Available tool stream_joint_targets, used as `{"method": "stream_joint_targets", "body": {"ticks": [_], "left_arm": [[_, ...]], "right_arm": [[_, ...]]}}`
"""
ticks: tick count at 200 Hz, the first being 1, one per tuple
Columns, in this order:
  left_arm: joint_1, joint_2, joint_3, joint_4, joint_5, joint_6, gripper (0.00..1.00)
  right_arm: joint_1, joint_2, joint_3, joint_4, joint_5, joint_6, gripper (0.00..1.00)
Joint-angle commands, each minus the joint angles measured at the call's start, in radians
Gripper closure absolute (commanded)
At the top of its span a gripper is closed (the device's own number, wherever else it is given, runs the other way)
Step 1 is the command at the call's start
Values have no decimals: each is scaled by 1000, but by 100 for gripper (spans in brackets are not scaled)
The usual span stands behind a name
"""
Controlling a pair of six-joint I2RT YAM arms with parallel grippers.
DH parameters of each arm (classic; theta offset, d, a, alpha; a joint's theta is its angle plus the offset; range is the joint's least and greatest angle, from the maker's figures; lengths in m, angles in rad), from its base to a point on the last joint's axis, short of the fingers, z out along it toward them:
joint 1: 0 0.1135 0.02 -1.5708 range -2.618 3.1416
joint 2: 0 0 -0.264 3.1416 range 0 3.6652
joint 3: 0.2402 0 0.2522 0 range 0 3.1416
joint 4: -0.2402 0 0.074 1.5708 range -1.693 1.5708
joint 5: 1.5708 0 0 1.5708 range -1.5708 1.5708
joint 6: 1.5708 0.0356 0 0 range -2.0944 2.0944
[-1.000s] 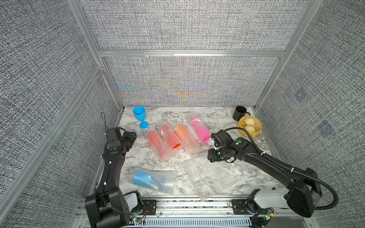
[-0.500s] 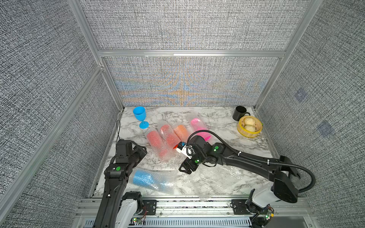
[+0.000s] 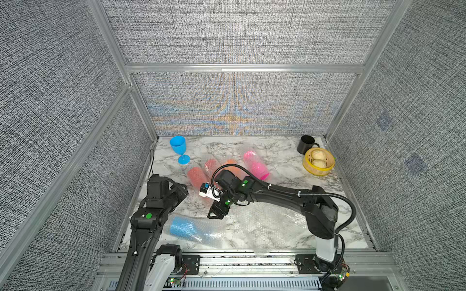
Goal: Unpack wine glasses from bubble wrap
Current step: Pick up the bubble wrap from the center of the board.
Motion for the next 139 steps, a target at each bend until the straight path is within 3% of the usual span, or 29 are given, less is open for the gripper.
{"method": "stream_joint_targets", "body": {"ticks": [1,62,79,122,139], "left_arm": [[0,3,1,-12,-5,0,55],[1,7,0,-7,-8,-4,55],[0,9,-3,0,-1,-10,55],[1,7,-7,4,2,-11,55],[0,6,-9,8,5,-13,55]], "right_arm": [[12,30,22,-3,-61,-7,27],[54,135,63,12,-61,46,43],[56,152,72,10,-49,57,53],[63,101,43,34,-63,43,93],[68,60,19,44,-57,29,100]]}}
